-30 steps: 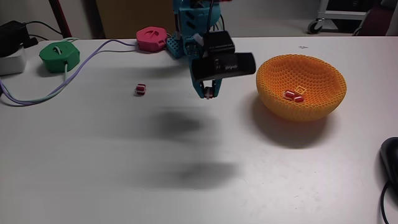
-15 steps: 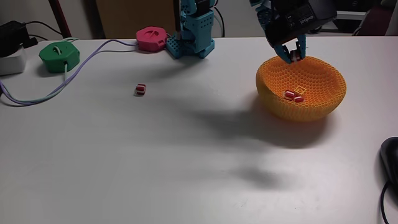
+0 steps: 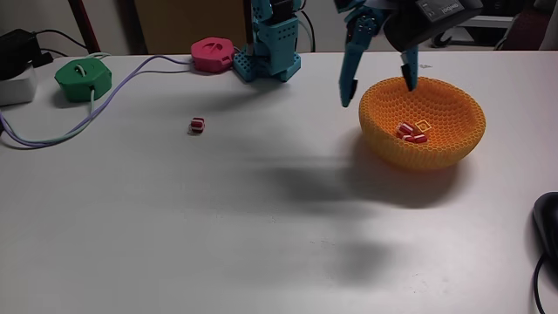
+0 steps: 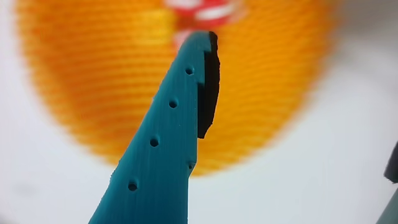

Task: Place cube pieces into the yellow basket

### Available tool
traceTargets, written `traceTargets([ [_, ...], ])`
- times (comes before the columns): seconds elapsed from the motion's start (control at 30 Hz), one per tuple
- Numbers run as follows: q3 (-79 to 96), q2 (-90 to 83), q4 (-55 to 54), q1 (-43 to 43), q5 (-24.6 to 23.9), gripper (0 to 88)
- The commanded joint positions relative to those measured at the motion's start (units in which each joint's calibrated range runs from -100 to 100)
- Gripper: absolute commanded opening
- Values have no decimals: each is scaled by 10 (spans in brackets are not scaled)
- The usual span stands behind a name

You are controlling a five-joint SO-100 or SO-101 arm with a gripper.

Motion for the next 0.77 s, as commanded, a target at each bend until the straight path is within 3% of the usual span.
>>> traceTargets([
  [0.0,63,-85,-36,167,101,468],
  [0.2,198,-179,-41,437,193,401],
  [0.33,272,-217,-51,557,239,384],
  [0.73,389,-248,-50,708,288,352],
])
